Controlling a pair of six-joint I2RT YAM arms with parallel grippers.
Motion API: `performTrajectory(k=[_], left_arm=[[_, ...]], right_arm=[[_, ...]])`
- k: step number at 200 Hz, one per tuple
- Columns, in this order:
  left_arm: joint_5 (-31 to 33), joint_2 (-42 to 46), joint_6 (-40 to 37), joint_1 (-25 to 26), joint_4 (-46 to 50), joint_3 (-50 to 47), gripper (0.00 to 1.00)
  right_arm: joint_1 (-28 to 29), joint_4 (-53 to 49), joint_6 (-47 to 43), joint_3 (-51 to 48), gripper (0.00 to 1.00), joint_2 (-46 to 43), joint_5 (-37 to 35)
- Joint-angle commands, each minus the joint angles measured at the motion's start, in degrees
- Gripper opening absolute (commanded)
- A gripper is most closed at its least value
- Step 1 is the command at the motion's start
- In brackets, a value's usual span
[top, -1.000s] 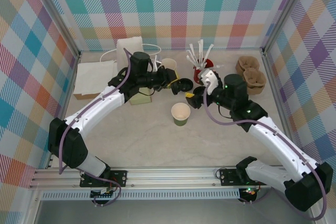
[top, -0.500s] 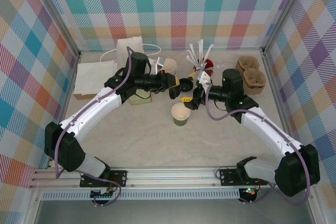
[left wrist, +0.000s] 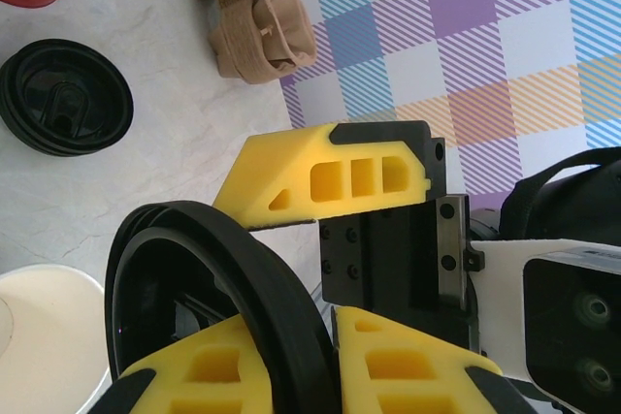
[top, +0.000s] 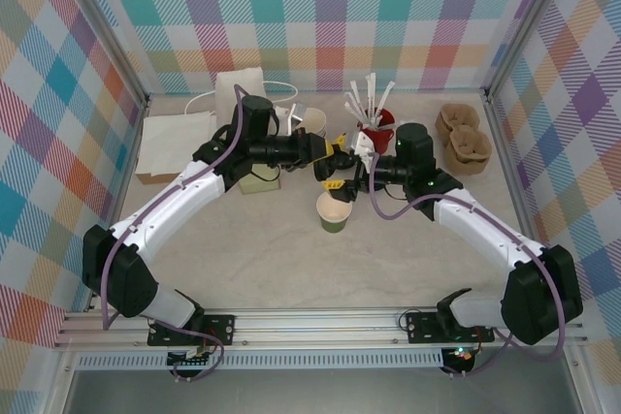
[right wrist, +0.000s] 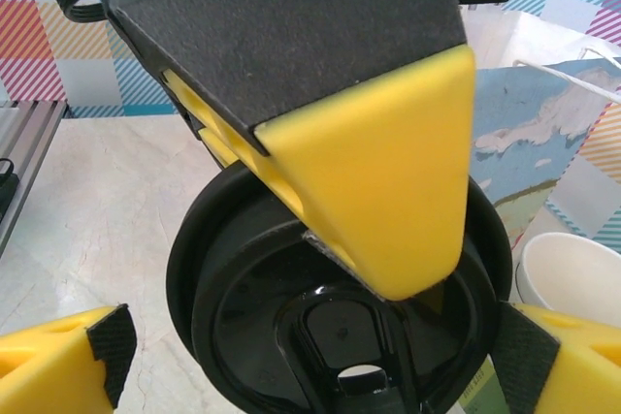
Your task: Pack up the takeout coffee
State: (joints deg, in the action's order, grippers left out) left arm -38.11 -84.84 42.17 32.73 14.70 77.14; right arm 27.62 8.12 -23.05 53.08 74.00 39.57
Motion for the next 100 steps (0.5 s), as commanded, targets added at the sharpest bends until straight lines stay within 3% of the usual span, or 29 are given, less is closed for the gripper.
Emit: performTrajectory(k=[1,100], left_arm=[[-1.2,1.8,-0.1,0.7,-1.5,0.3,0.10],[-1.4,1.9,-0.2,0.8,-1.9,0.4,0.09]], right_arm=[[0.2,0.8,-1.2,2.3,0.91,0.2,2.6],[0.2,-2.8,-1.0,4.5,0.77,1.8,3.9]])
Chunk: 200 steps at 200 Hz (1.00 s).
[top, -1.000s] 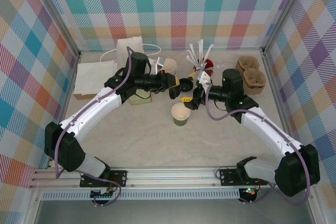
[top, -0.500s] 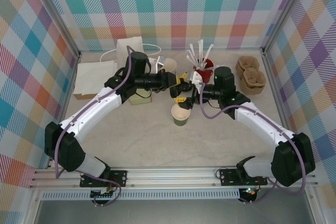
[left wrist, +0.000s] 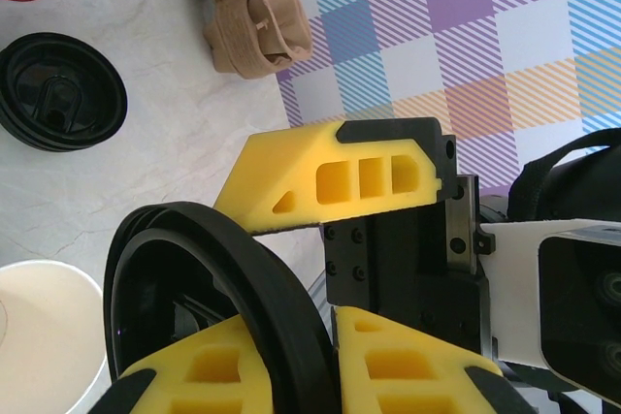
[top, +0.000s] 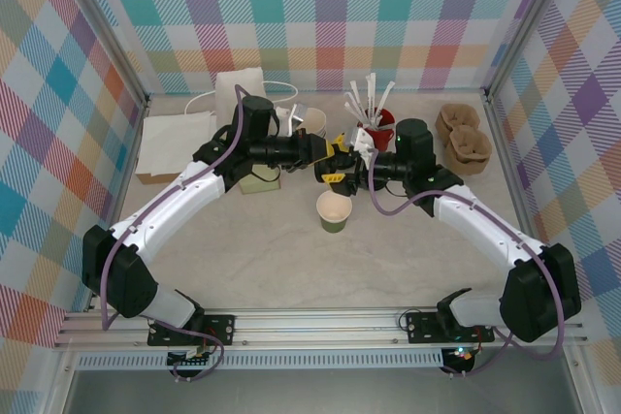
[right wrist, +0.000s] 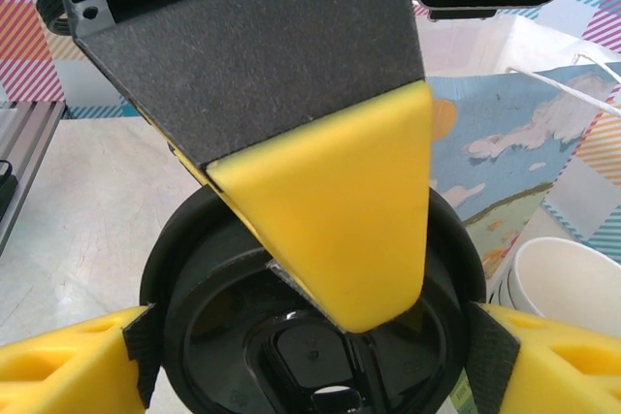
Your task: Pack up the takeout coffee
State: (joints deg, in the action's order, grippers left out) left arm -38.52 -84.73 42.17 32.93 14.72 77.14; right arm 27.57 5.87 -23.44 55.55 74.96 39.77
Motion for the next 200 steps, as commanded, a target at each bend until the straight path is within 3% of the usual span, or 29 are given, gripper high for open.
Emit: performTrajectory(k=[1,52,139,170,200], left_arm=[[-0.9,1.8,-0.2,0.6,-1.9,0.4,0.09],[0.1,1.6,0.4,0.6,-2.1,0.6,0.14],[2.9,1.1,-0.7,0.6,0.5,0.4,0.39],[6.2,1.5,-2.5,0.5,5.1,0.6,0.48],[13.3,3.3,-5.4,0.0,11.4,0.6,0.59]], right_arm=[[0.2,-0.6,-0.6,2.1,0.77,0.9,3.7],[0.2,-2.4,0.0,2.0,0.70,0.6,2.3],[0.2,-10.0,-0.9,3.9,0.69,0.2,-1.3],[0.2,-15.7,-1.8,5.2,0.69,0.4,-3.6],[0.2,-25.2,-3.0,7.8,0.70,0.9,-7.2]])
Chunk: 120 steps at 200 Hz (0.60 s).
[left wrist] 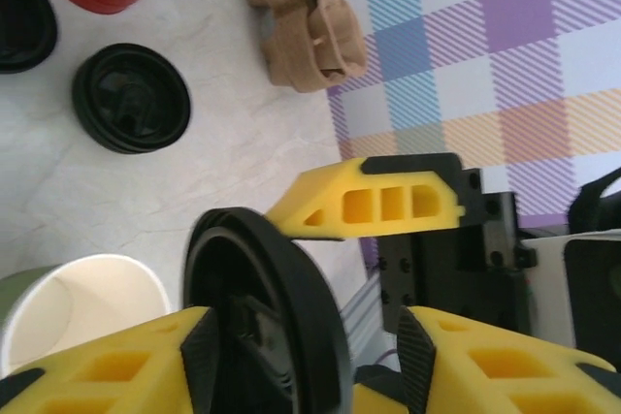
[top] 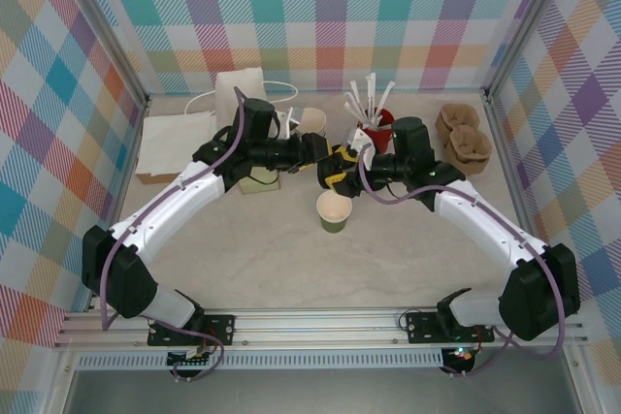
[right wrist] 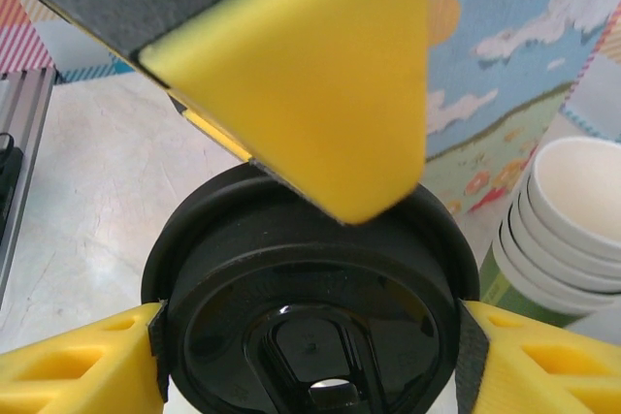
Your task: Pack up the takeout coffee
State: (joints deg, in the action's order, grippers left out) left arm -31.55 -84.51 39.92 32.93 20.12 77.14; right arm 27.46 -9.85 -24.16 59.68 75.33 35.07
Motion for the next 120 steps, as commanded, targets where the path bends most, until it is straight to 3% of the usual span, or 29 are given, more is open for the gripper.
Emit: performTrajectory(k=[1,38,86,120], left_arm=[[6.7,3.2,-3.2,-0.1,6.1,0.6,0.59],[19.6,9.4,-5.6,-0.2,10.1,-3.7,0.63],[37.0,18.1,-6.9,-0.2,13.4,-11.0,0.65],[42.8,22.7,-7.2,-0.2,13.0,-15.0,0.66]], right_arm=[[0.3,-9.8,-2.4,3.8,0.70,0.5,-2.7],[1.1,-24.9,-3.0,9.3,0.70,1.8,-9.1],[7.2,-42.2,-3.2,17.8,0.71,8.4,-23.9],[10.4,-48.9,-3.4,23.5,0.72,13.8,-30.1]])
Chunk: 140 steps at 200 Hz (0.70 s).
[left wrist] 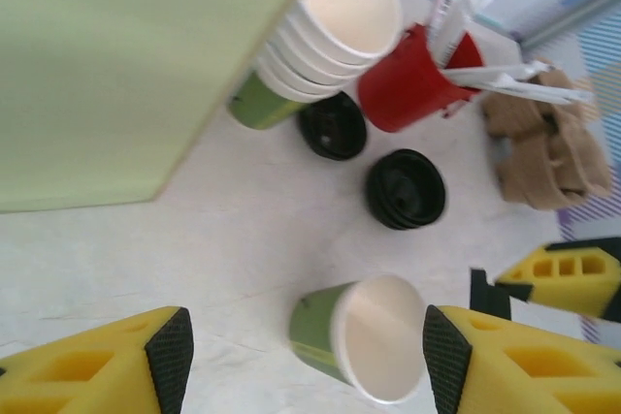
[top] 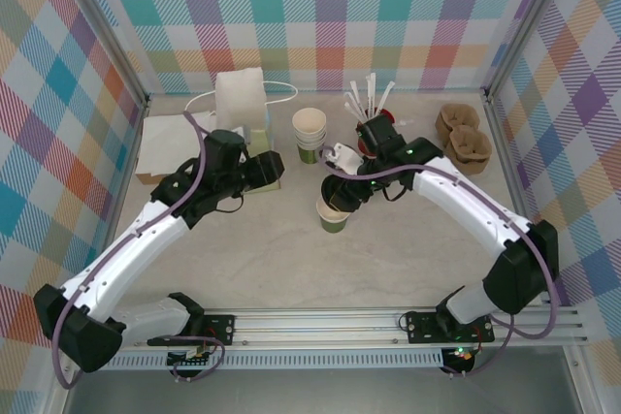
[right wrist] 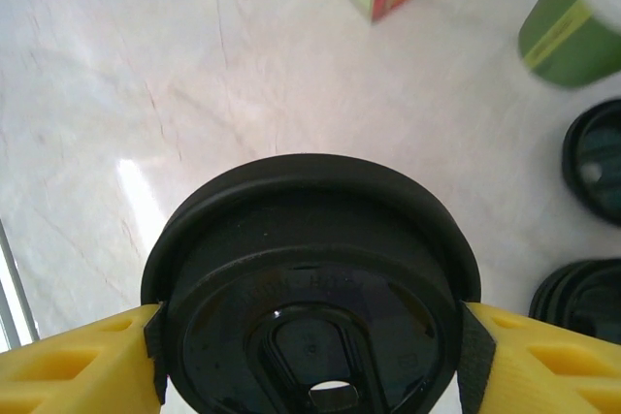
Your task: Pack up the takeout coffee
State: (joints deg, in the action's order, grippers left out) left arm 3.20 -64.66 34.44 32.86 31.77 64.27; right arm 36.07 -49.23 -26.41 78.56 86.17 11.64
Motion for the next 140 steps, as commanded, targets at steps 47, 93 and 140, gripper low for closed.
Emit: performTrajectory(k=[47,93,140], left_arm=[[11.8,4.6,-2.0,-0.2,3.1,-3.4,0.67],[12.1,5.2,-1.9,-0.2,3.3,-3.7,0.67],[12.2,5.5,-2.0,-0.2,3.3,-3.9,0.68]], right_arm=[[5.1,-13.4,-3.0,10.6,0.72,10.0,-11.6],[7.0,-14.9,-4.7,14.7,0.72,14.5,-13.7],[8.0,-15.4,-5.4,16.4,0.72,16.6,-14.0]])
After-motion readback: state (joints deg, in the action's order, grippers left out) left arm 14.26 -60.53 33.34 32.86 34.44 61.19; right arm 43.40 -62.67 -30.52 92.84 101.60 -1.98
